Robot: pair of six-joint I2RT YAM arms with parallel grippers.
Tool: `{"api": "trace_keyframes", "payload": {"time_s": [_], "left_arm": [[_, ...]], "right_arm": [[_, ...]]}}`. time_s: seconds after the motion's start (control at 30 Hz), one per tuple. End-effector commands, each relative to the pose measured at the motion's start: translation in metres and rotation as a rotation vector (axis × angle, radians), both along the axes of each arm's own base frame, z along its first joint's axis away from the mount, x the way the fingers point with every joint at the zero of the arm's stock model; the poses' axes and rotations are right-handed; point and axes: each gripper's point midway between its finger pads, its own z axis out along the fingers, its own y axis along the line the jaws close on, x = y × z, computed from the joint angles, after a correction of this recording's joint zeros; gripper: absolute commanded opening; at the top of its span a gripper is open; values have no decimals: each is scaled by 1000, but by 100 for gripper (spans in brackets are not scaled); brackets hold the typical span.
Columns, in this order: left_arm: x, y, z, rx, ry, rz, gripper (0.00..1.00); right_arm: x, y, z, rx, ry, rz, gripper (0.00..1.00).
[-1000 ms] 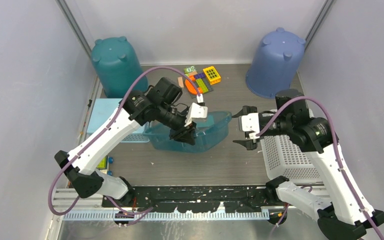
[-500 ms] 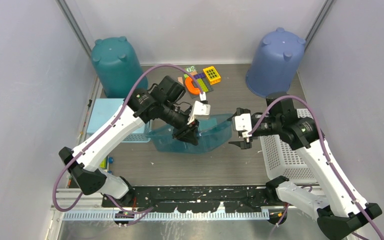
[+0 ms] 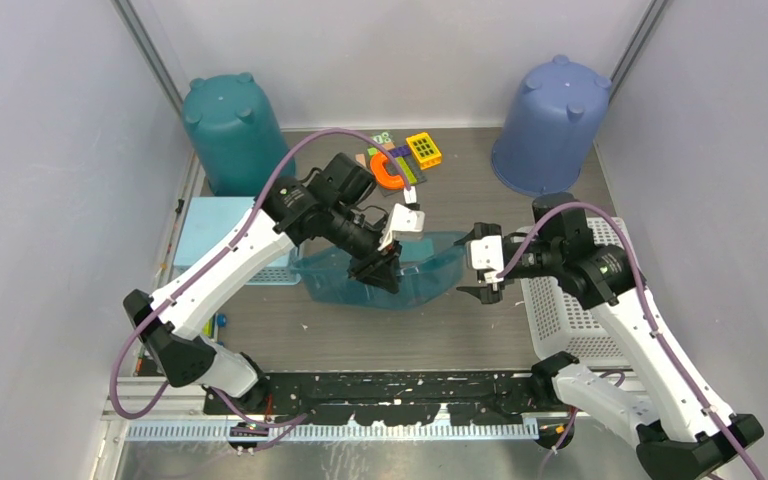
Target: Turn the large container upside down
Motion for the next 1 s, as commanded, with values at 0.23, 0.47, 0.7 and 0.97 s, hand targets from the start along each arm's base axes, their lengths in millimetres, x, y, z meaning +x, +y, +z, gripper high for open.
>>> {"api": "trace_keyframes", "payload": {"time_s": [0.23, 0.47, 0.7, 0.97], "left_arm": [[-4, -7, 2, -46, 10, -43, 0], [-4, -9, -5, -36, 25, -48, 0], [-8, -12, -14, -22, 55, -62, 0], [-10, -19, -20, -10, 94, -79, 0]], "right_arm": [[-4, -1, 10, 50, -48, 6, 81], [-2, -2, 11, 56, -57, -5, 77], [4, -1, 8, 68, -52, -29, 77], [3, 5, 1, 93, -8, -7, 77]]}}
